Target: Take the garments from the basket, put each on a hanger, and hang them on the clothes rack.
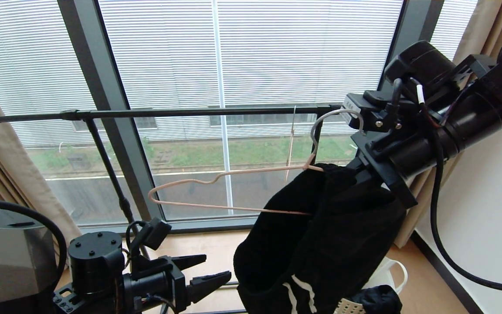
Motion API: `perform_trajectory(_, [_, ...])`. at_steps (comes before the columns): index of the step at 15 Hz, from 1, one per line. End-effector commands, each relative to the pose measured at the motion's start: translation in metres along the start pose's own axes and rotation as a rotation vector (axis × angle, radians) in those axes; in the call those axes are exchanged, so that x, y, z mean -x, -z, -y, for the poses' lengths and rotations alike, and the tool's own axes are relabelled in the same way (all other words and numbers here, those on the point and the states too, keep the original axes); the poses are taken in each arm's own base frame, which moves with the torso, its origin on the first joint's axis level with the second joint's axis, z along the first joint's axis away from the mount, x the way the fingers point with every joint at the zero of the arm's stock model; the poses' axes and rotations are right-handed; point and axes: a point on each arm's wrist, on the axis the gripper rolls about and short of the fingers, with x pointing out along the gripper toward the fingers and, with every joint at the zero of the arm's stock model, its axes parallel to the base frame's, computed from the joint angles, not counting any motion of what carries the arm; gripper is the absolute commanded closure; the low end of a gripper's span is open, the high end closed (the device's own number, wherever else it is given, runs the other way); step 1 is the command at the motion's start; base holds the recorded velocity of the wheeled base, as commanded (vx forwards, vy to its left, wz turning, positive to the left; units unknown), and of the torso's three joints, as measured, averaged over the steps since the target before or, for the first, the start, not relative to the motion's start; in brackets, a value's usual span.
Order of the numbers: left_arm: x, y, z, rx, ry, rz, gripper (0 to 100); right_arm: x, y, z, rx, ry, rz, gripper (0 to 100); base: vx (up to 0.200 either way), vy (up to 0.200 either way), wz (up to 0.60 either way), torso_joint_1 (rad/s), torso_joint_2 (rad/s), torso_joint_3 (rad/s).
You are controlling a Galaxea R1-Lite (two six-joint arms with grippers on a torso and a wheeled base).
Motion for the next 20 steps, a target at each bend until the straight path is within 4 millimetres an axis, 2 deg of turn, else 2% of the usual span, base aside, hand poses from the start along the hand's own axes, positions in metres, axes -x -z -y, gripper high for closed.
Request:
perform_trajectory(1, [-0.004, 0.003, 0.004, -0.002, 0.01, -0.015, 0, -0.003, -0.002, -0.004, 0.009, -0.015, -0.002, 100, 0.0, 0.0, 0.0, 0.0, 0.0, 0.0])
perform_trajectory(6, [-0.007, 0.005, 0.009, -0.009, 0.012, -0.022, 0, -0.007, -0.01, -0.014, 0.041, -0.041, 0.003, 100, 0.0, 0.0, 0.0, 0.0, 0.0, 0.0])
perform_trajectory(17, [-0.016, 0.011, 0.014, -0.018, -0.022, -0.029, 0, -0.01, -0.013, -0.023, 0.059, -0.064, 0.002, 100, 0.0, 0.0, 0.0, 0.0, 0.0, 0.0])
perform_trajectory(18, [-0.017, 0.012, 0.014, -0.017, -0.023, -0.037, 100, -0.011, -0.013, -0.023, 0.058, -0.065, 0.001, 100, 0.0, 0.0, 0.0, 0.0, 0.0, 0.0])
perform_trajectory(20, [-0.017, 0.013, 0.013, -0.013, -0.025, -0.04, 100, -0.011, -0.013, -0.023, 0.055, -0.069, 0.0, 100, 0.0, 0.0, 0.0, 0.0, 0.0, 0.0])
